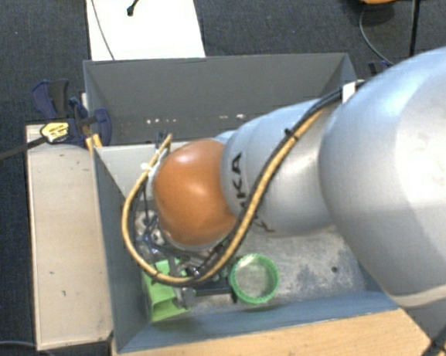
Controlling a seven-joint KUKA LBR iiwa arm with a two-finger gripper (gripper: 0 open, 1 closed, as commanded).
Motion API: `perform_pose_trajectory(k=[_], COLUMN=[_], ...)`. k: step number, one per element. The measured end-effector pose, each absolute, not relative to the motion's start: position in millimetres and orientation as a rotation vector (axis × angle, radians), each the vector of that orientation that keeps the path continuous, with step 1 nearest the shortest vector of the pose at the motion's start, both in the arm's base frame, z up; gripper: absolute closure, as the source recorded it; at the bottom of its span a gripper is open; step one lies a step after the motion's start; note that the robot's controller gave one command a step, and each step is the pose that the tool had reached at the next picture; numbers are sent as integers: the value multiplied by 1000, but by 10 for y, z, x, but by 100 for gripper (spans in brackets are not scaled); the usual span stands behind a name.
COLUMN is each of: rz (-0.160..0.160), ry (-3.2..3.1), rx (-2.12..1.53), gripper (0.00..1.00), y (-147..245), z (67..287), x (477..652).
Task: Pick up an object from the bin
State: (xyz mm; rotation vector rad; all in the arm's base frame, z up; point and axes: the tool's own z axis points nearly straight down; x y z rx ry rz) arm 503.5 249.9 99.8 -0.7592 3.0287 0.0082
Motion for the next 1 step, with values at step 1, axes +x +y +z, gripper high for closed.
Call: perform_pose_trajectory(k=[1], rz=[-2], ry=[2895], rx=[-1210], gripper=[100], y=[2505], z=[799], x=[5032])
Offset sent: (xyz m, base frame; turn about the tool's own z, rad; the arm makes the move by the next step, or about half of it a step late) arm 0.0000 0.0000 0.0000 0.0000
